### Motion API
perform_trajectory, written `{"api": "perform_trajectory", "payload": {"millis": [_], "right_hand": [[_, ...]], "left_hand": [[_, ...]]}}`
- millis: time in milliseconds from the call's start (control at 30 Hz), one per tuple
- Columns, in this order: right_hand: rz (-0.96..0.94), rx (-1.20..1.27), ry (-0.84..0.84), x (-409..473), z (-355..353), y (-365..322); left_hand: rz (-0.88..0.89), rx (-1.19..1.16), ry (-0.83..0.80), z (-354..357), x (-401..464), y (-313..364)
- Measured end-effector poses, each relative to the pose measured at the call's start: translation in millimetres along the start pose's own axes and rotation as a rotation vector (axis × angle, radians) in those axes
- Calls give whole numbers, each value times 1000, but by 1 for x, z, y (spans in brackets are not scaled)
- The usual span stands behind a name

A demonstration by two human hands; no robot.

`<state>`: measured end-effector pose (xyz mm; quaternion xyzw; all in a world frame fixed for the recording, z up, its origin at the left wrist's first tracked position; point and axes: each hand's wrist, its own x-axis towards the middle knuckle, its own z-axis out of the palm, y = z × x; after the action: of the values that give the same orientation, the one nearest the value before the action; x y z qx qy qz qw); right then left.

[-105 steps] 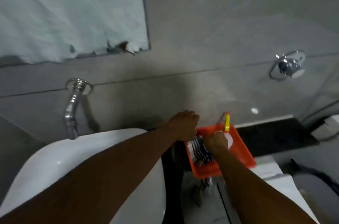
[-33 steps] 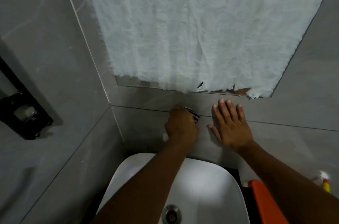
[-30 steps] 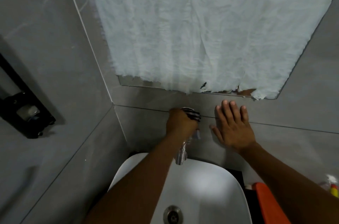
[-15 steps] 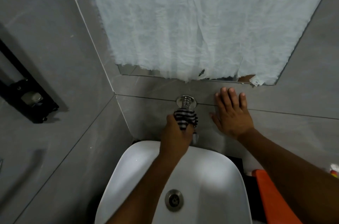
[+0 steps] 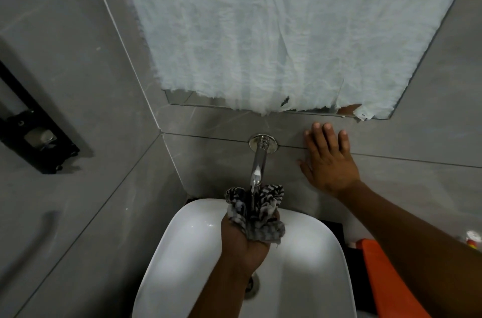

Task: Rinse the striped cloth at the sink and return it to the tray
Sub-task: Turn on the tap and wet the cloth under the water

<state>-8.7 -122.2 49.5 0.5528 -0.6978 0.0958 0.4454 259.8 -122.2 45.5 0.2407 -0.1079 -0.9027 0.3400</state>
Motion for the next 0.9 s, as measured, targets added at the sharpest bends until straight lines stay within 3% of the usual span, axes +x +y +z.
{"api": "perform_trajectory", "payload": {"millis": [133, 233, 333, 367, 433, 467, 533, 600, 667, 733, 833, 900], "right_hand": [[1, -4, 1, 0, 1, 0], [6, 13, -13, 0, 1, -2], [5, 16, -16, 2, 0, -2], [7, 21, -20, 2, -1, -2], [11, 36, -24, 2, -2, -2], [11, 39, -28, 3, -2, -2], [4, 35, -37, 2, -2, -3], [8, 33, -24, 4, -2, -4], [16, 30, -19, 4, -3, -4], [14, 23, -31, 3, -4, -4], [14, 13, -32, 4, -4, -4], [19, 6, -38, 3, -4, -4]], "left_hand": [[57, 496, 236, 14, 4, 11], [362, 1086, 233, 33, 3, 16], [614, 1739, 371, 66, 14, 24], [601, 1926, 421, 78, 25, 28], [341, 2211, 507, 106, 54, 35], [175, 2243, 495, 118, 67, 39], [52, 2036, 387, 133, 85, 49], [55, 1584, 310, 132, 89, 66], [-116, 961, 213, 113, 80, 75], [-199, 616, 153, 93, 75, 75], [-186, 601, 104, 93, 84, 76], [-151, 923, 119, 109, 82, 76]]}}
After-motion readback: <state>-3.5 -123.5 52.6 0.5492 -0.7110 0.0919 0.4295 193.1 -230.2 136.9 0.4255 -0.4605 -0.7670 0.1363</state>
